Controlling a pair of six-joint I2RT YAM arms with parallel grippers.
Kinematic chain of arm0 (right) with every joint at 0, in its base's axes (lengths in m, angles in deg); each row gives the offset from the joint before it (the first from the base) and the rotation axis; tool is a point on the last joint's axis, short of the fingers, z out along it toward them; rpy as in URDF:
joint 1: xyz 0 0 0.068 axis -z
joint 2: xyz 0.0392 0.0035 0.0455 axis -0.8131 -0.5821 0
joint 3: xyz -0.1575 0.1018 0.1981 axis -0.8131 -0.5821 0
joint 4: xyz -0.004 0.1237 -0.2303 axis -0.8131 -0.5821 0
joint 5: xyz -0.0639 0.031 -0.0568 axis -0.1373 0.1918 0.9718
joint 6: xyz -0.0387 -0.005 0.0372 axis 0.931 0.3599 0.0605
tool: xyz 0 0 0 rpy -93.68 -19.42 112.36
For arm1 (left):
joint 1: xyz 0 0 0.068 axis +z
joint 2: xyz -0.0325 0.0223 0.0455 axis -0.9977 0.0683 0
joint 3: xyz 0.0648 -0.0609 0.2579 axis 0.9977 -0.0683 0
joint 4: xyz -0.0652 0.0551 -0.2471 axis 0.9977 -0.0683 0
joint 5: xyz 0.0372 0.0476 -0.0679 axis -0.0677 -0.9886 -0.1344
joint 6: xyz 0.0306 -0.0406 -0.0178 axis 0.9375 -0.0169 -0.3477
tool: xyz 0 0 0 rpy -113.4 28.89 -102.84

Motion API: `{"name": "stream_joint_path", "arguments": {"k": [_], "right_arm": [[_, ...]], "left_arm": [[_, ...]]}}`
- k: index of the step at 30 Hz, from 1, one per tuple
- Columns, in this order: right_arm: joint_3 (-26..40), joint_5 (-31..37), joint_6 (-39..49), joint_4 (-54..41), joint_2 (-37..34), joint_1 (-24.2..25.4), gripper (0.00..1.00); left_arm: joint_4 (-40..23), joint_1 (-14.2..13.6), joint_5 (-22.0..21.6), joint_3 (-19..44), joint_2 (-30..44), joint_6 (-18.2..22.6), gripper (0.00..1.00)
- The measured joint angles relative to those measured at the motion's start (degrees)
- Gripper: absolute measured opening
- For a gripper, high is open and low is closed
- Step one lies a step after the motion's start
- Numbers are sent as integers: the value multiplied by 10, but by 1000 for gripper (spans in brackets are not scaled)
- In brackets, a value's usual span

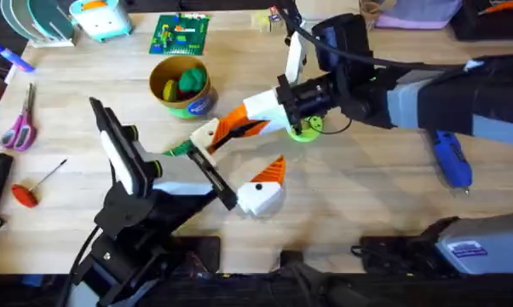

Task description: Pick up the gripper from the table and insert it into the empty holder that is missing its gripper. Then pick up a screw, insert it into the mounting hole, and use the screwdriver to tighten it. Finally, clean up the table by picking up the vegetable and placing it into the bucket.

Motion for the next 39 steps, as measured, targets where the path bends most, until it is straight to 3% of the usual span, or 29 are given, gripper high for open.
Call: {"name": "stream_joint_path", "arguments": {"k": [24, 30, 36, 39], "right_arm": [[0, -2, 4, -1, 0, 0, 27], [0, -2, 8, -1, 0, 0, 172], [0, -3, 28, -3, 0, 1, 438], [-1, -9, 33, -5, 0, 4, 460]], "left_arm": [[0, 5, 13, 0, 0, -2, 993], [0, 5, 14, 0, 0, -2, 993], [3, 1, 50, 0, 0, -2, 993], [4, 1, 57, 0, 0, -1, 992]]}}
